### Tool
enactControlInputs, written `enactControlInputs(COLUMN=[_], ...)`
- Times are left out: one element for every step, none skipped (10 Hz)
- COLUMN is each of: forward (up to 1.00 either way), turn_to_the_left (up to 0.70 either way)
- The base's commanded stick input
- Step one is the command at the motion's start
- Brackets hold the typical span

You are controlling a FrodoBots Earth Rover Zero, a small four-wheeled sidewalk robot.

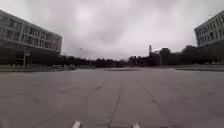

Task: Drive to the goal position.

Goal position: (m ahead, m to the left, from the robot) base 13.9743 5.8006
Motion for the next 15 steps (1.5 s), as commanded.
enactControlInputs(forward=[0.7,0.7,0.7,0.7,0.7,0.7,0.7,0.7,0.7,0.7,0.7,0.7,0.7,0.7,0.7], turn_to_the_left=[-0.1,-0.02,0.0,0.0,0.0,0.0,0.0,0.0,0.0,0.0,0.0,0.0,0.0,0.0,0.0])
